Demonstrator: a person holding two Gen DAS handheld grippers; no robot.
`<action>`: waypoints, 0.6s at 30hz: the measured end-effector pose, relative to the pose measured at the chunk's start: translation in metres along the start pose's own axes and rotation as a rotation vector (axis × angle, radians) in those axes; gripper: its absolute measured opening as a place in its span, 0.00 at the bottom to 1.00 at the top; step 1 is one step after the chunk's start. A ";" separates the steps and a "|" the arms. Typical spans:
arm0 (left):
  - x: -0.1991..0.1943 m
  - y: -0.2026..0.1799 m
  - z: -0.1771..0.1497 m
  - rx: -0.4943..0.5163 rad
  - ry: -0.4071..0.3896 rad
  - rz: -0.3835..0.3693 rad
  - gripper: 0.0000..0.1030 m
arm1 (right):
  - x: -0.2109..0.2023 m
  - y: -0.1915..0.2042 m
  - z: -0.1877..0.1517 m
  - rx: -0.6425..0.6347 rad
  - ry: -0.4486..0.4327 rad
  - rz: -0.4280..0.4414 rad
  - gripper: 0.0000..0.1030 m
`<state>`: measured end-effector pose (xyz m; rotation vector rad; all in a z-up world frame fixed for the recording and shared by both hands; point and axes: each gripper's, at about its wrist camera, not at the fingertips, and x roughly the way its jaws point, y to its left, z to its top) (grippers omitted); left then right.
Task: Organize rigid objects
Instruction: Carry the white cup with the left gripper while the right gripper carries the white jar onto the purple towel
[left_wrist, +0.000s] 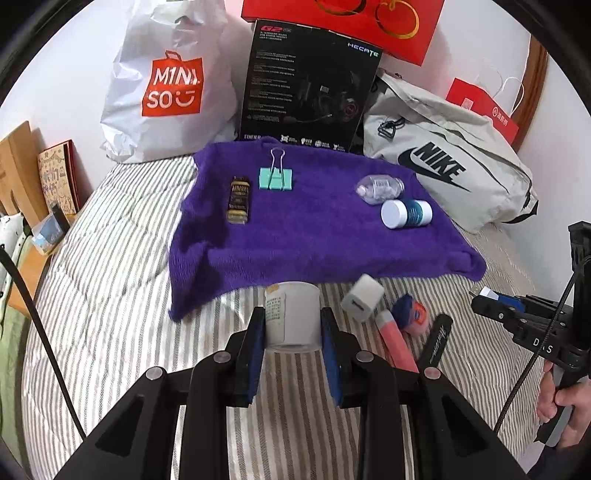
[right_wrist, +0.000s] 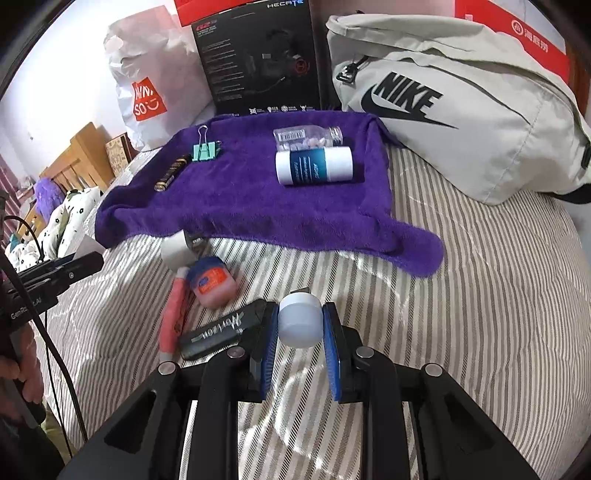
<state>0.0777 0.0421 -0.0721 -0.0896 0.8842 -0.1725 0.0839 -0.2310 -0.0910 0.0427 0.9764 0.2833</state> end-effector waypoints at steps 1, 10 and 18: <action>0.000 0.001 0.003 0.000 -0.004 0.003 0.27 | 0.000 0.000 0.003 0.000 -0.002 0.007 0.23; 0.010 0.014 0.026 -0.013 -0.016 0.013 0.27 | 0.008 -0.005 0.038 0.017 -0.021 -0.001 0.23; 0.029 0.025 0.041 -0.028 -0.004 0.024 0.27 | 0.020 -0.009 0.069 -0.003 -0.035 -0.014 0.23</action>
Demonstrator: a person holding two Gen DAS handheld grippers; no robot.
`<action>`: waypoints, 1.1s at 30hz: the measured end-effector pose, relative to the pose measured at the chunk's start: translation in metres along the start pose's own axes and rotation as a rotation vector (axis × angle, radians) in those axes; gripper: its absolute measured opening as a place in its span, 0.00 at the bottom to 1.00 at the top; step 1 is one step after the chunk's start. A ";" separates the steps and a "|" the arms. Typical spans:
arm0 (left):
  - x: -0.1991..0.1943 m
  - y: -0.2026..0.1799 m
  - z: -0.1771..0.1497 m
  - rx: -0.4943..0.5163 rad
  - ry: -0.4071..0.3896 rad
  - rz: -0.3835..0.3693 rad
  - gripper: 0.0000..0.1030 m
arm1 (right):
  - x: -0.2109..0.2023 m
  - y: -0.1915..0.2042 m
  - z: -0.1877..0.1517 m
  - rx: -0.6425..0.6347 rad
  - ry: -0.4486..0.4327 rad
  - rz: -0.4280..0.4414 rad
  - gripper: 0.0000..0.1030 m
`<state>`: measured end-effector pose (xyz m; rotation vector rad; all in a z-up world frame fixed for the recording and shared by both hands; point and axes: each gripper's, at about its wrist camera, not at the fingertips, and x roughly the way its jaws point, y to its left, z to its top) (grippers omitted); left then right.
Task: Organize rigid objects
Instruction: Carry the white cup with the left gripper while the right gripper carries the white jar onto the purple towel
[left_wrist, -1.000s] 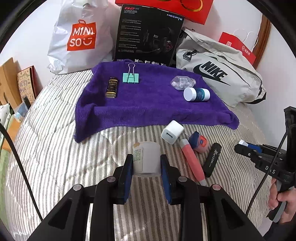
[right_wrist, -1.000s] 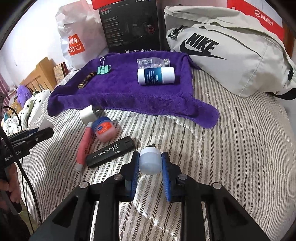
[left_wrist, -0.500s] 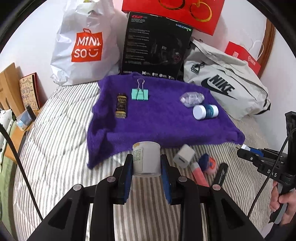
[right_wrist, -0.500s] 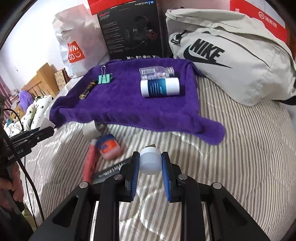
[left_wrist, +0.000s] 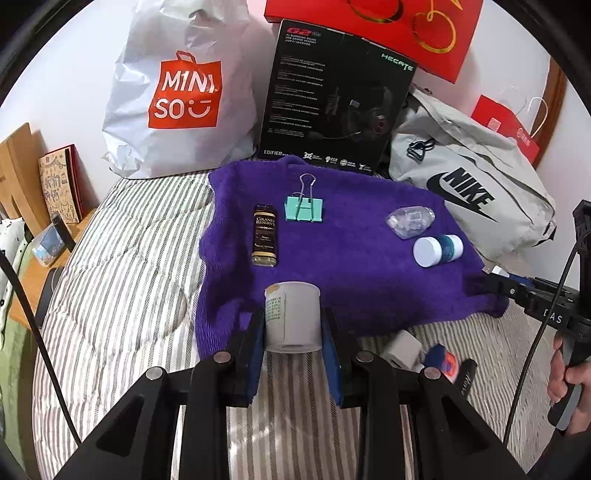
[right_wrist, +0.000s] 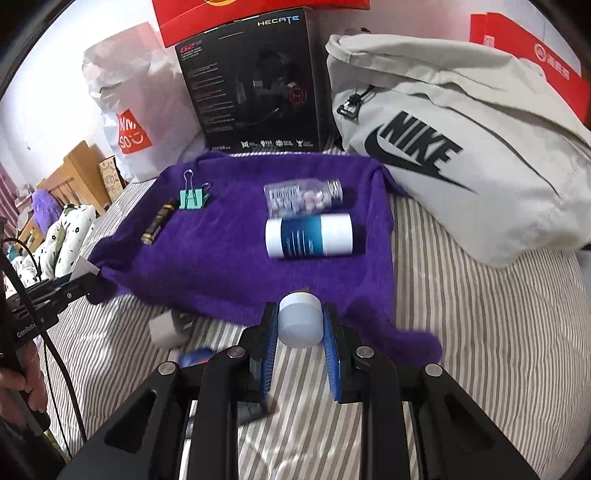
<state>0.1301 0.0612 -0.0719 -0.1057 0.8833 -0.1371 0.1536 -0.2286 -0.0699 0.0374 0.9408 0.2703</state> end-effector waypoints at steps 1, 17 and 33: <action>0.002 0.000 0.002 0.001 0.003 0.001 0.27 | 0.003 0.000 0.004 -0.004 0.002 -0.003 0.23; 0.043 0.003 0.029 0.011 0.069 0.052 0.27 | 0.037 -0.001 0.026 -0.024 0.041 -0.002 0.23; 0.079 -0.003 0.033 0.070 0.141 0.134 0.27 | 0.078 0.005 0.021 -0.070 0.119 -0.015 0.23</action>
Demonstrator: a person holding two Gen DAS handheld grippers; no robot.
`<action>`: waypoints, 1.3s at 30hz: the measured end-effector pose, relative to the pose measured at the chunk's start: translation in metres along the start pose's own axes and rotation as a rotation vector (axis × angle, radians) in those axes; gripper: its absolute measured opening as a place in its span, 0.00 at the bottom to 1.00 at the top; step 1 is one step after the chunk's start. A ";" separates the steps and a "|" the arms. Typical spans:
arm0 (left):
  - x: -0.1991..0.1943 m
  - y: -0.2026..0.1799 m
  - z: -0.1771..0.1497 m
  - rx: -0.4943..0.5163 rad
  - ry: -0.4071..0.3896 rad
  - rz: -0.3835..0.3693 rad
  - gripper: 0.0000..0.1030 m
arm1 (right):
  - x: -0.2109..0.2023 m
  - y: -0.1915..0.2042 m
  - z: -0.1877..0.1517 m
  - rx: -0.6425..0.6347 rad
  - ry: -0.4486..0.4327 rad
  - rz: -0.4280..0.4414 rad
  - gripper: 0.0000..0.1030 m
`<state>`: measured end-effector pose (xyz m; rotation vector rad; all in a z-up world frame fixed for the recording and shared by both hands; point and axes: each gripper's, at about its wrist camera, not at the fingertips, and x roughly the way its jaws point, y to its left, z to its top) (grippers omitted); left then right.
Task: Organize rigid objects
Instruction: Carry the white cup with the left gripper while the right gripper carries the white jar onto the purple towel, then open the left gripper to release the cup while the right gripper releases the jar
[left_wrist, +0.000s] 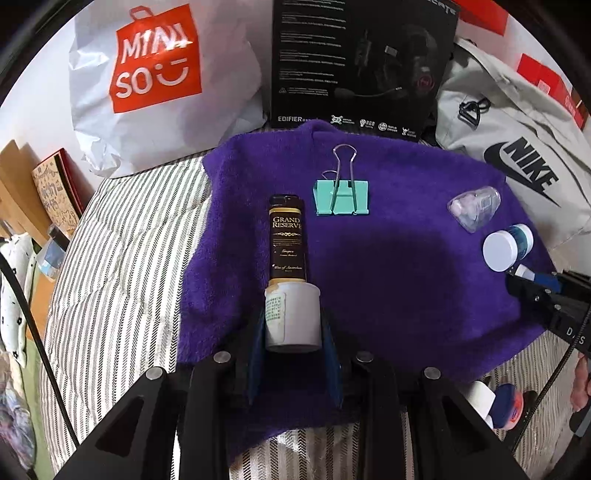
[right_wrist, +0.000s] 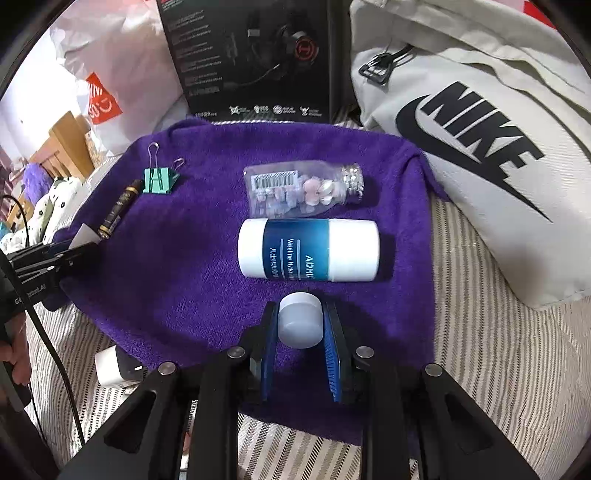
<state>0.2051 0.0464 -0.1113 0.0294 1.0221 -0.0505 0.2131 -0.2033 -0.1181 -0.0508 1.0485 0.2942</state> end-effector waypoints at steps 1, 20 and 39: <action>0.001 -0.002 0.000 0.013 0.000 0.012 0.27 | 0.000 0.001 0.001 -0.006 -0.004 -0.005 0.23; 0.000 -0.005 -0.006 0.032 -0.079 0.026 0.27 | 0.001 0.007 -0.007 -0.041 -0.080 -0.033 0.24; -0.001 -0.005 -0.005 0.037 -0.082 0.027 0.27 | -0.001 0.007 -0.011 -0.042 -0.107 -0.037 0.24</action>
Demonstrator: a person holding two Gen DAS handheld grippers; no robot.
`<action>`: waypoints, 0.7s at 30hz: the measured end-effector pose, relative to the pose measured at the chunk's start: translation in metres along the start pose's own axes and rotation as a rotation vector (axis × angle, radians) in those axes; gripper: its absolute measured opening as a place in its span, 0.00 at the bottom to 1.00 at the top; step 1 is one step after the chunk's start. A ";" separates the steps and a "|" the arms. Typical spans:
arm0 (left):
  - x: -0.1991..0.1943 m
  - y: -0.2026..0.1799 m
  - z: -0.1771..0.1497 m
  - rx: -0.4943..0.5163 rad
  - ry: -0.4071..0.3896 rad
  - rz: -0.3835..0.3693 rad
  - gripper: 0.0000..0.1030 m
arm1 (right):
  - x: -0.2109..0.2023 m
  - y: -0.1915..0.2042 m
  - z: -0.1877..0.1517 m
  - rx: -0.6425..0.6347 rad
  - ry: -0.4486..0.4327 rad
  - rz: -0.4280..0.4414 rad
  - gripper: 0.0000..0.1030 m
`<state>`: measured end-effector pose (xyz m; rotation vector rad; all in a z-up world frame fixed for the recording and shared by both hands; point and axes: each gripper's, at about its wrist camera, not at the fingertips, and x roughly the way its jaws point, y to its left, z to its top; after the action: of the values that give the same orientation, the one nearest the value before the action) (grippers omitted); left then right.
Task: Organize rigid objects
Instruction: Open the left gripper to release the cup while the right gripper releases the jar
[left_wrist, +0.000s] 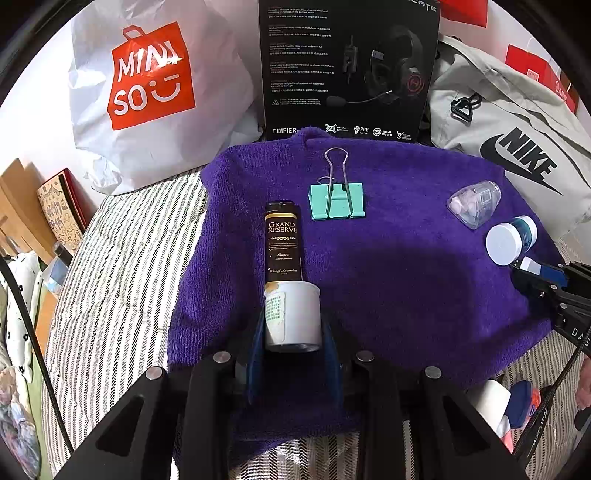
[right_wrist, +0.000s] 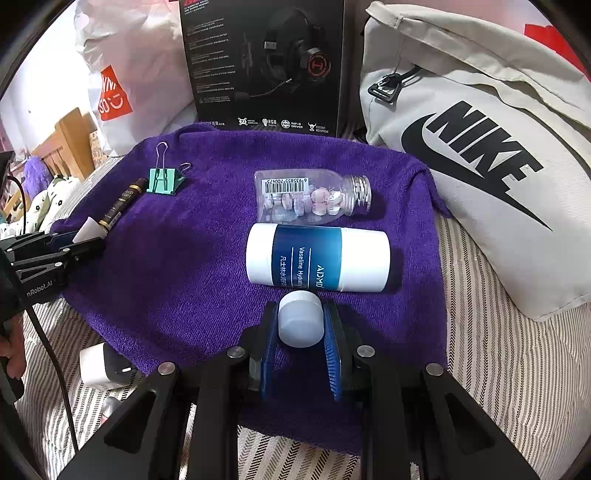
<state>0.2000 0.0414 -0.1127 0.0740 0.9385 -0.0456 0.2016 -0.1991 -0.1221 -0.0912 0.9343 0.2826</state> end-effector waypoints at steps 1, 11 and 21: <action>0.000 0.000 0.000 0.000 0.000 0.000 0.27 | 0.000 0.000 0.000 0.000 0.000 0.000 0.24; 0.000 0.001 0.000 0.002 -0.001 -0.002 0.27 | 0.000 0.000 0.000 -0.001 -0.001 0.000 0.24; -0.001 0.002 -0.003 -0.006 -0.024 0.003 0.29 | -0.001 -0.001 0.000 -0.007 -0.014 0.001 0.25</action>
<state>0.1977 0.0431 -0.1138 0.0694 0.9150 -0.0412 0.2011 -0.2004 -0.1210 -0.0948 0.9198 0.2871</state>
